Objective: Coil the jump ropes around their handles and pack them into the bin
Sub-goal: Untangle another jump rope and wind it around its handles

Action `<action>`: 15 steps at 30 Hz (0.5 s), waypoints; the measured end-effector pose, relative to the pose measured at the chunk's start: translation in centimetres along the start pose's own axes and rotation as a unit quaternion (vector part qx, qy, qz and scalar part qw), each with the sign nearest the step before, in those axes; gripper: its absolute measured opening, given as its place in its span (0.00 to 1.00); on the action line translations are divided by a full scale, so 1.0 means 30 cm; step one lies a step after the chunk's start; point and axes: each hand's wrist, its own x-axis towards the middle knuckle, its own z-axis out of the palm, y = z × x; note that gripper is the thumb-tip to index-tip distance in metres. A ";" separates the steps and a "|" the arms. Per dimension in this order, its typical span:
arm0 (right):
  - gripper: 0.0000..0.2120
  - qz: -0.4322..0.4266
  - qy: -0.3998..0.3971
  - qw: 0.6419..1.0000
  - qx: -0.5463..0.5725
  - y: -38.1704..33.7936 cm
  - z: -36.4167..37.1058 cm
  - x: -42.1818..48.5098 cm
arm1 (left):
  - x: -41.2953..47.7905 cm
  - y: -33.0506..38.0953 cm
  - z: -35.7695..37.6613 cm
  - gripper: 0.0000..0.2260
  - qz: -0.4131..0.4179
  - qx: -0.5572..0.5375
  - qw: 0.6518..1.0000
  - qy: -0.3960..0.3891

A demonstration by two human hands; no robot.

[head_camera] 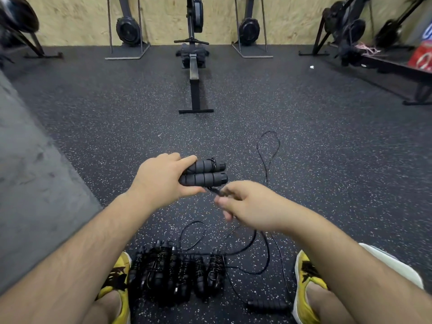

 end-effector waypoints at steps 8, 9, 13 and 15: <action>0.05 -0.130 0.162 0.941 -0.266 0.077 -0.144 0.080 | -0.021 0.048 -0.019 0.35 0.107 -0.080 0.979 -0.154; 0.05 -0.131 0.156 0.952 -0.227 0.096 -0.159 0.091 | -0.028 0.055 -0.030 0.36 0.115 -0.128 0.973 -0.156; 0.08 -0.107 0.138 0.984 -0.042 0.180 -0.136 0.144 | -0.062 0.096 -0.101 0.31 0.114 -0.297 0.939 -0.134; 0.04 -0.083 0.093 0.991 -0.053 0.203 -0.072 0.179 | -0.067 0.116 -0.125 0.31 0.088 -0.326 0.937 -0.092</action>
